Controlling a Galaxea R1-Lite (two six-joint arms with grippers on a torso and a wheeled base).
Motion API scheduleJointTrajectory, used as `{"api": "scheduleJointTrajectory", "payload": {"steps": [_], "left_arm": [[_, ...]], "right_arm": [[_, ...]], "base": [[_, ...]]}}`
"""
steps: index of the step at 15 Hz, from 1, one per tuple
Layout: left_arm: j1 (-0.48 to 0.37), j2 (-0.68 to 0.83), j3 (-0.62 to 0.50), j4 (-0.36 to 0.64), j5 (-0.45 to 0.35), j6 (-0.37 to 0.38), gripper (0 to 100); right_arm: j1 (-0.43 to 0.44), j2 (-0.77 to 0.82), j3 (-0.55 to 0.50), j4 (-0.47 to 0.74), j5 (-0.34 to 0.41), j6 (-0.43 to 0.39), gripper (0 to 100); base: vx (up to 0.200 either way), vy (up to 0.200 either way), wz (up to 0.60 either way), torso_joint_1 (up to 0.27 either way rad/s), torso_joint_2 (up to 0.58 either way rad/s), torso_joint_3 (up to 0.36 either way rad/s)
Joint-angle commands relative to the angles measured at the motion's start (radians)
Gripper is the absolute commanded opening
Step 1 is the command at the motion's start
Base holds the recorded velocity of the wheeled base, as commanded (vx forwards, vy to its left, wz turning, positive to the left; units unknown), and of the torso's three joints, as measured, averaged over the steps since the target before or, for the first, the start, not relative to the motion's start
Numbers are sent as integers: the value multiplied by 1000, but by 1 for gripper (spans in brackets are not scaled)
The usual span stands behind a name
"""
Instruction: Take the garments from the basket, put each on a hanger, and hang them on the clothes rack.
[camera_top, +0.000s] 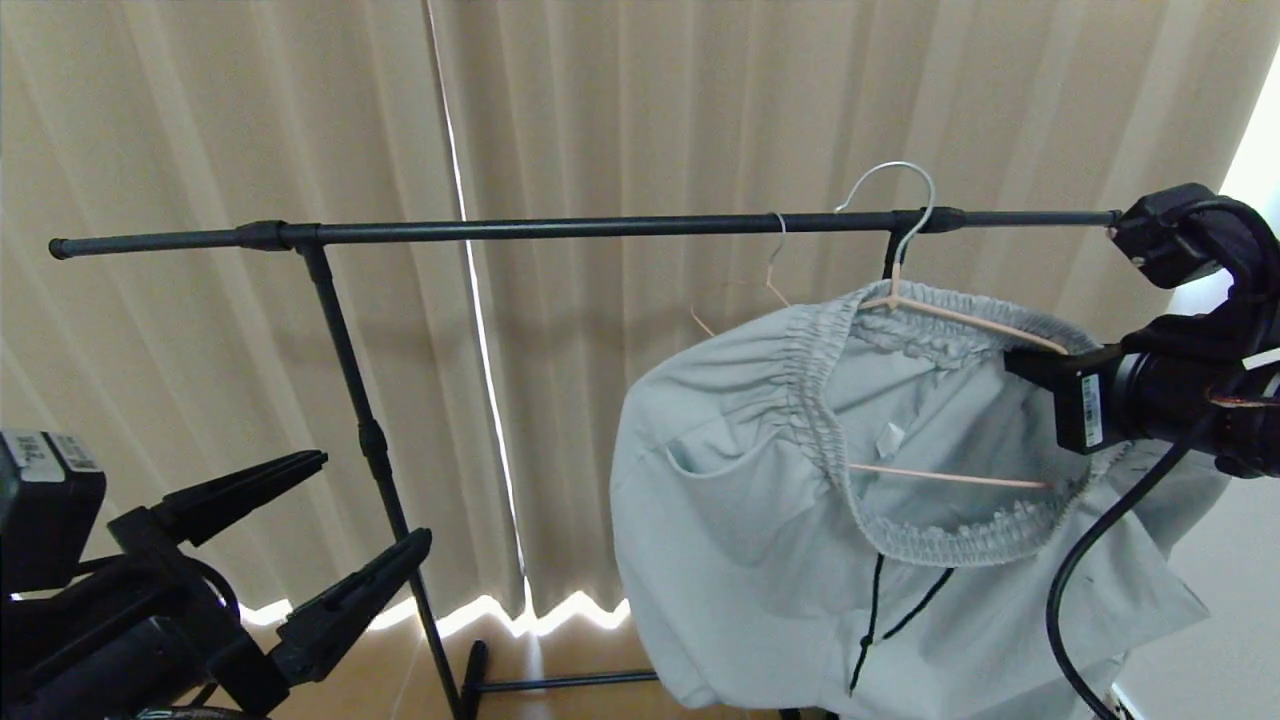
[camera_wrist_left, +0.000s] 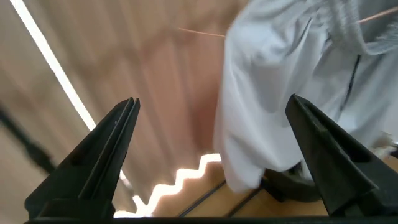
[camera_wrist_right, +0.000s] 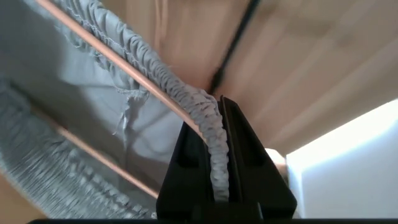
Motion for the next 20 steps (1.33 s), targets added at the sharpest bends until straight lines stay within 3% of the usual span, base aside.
{"api": "scheduleJointTrajectory", "payload": {"steps": [1, 4, 8, 20], "left_arm": [[30, 9, 0, 0, 0, 2, 100], [63, 40, -1, -3, 0, -8, 100], [99, 78, -21, -5, 1, -12, 100], [97, 55, 3, -5, 0, 2, 100]], "right_arm": [[24, 29, -4, -3, -17, 32, 0], [79, 58, -6, -6, -44, 94, 0], [125, 95, -38, -9, -138, 103, 0], [193, 98, -35, -7, -159, 101, 0]], "base": [[0, 0, 0, 0, 0, 0], [0, 0, 0, 0, 0, 0], [0, 0, 0, 0, 0, 0], [200, 0, 0, 5, 3, 3]]}}
